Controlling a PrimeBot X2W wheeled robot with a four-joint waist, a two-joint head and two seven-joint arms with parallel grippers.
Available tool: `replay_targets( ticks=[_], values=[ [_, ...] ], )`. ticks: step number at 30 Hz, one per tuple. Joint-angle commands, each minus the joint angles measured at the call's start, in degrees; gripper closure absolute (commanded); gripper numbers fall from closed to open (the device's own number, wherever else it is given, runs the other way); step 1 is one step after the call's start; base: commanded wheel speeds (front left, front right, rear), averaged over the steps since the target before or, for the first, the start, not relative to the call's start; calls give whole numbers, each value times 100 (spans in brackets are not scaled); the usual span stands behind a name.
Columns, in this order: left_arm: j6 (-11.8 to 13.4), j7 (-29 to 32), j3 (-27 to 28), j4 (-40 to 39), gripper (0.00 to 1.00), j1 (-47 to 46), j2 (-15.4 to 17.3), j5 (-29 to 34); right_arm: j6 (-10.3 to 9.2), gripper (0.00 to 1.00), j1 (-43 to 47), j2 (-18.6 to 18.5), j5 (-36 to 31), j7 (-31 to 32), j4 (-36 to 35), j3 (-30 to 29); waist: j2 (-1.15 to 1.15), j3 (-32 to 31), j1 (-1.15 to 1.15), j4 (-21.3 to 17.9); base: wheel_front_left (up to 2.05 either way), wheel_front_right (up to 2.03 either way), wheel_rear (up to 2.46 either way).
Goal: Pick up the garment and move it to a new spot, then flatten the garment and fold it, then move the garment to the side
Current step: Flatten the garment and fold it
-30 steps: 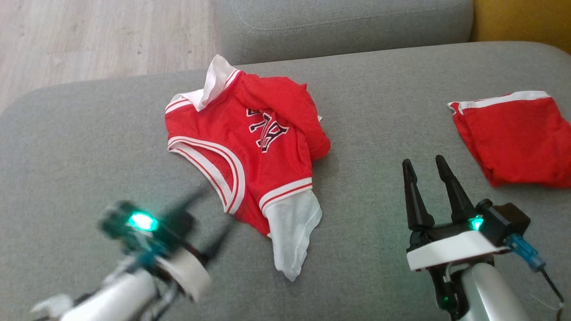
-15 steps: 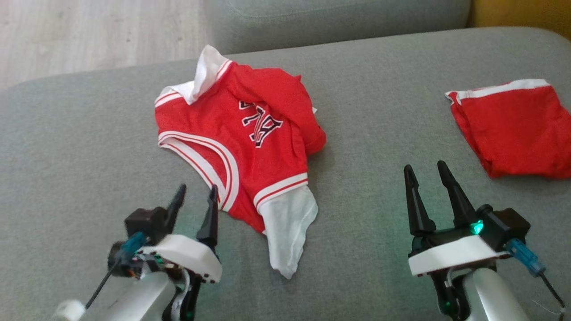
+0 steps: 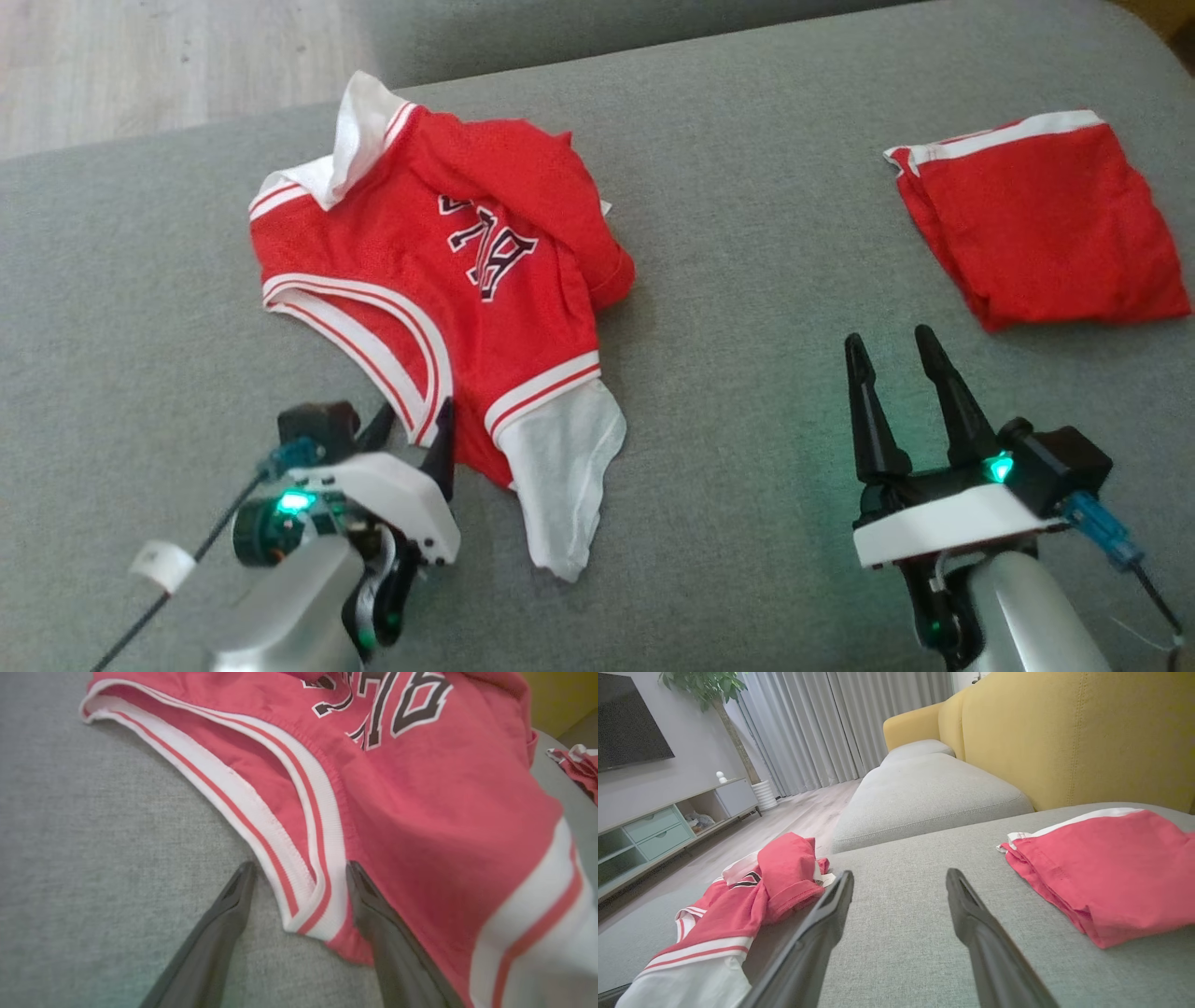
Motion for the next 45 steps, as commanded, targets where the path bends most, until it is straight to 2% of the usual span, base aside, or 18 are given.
replay_targets(
  ticks=[1,2,3,4,7,11,17,26,31,32,33,36,39,45],
  values=[
    [-27,88,130,-1,0,-201,48,-41,-4,0,-239,-19,26,-61,-210,136,0,24,0,-32,0,0,0],
    [-68,139,115,53,0,-219,40,-61,-4,0,-242,-19,30,-61,-212,133,0,32,0,-45,0,0,0],
    [-119,180,94,95,77,-241,38,-68,-4,0,-246,-19,34,-61,-213,133,0,39,0,-57,0,0,0],
    [-167,203,77,127,100,-260,41,-71,-4,0,-250,-19,39,-61,-213,132,0,43,0,-67,0,0,0],
    [-235,101,92,167,100,-326,88,-38,-4,0,-257,-19,48,-61,-209,113,0,31,0,-71,0,0,0],
    [-173,-289,279,162,100,-451,256,26,-4,0,-227,-19,46,-61,-194,62,0,-44,0,-13,0,0,0],
    [-34,-694,643,75,100,-748,857,134,-4,0,-190,-19,32,-61,-190,45,0,-165,0,139,0,0,0],
    [78,-394,834,14,100,-1453,1948,433,-4,0,-195,-19,20,-61,-208,76,0,-102,0,316,0,0,0],
    [122,-136,790,164,100,-1666,2222,550,-4,0,-225,-19,9,-61,-216,98,0,-45,0,325,0,0,0],
    [162,-102,762,228,78,-1704,2267,605,-4,0,-234,-19,7,-61,-216,106,0,-30,0,320,0,0,0],
    [214,-98,718,289,0,-1733,2301,686,-4,0,-243,-19,5,-61,-217,114,0,-19,0,314,0,0,0],
    [310,-178,601,375,0,-1745,2263,850,-4,0,-257,-19,3,-61,-215,133,0,2,0,297,0,0,0],
    [410,-510,557,312,0,-1719,2159,984,-4,0,-271,-19,-8,-61,-215,116,0,17,0,302,0,0,0],
    [626,-1087,706,-49,0,-1483,1861,957,-4,0,-251,-19,-55,-61,-200,39,0,-50,0,422,0,0,0]
  ],
)
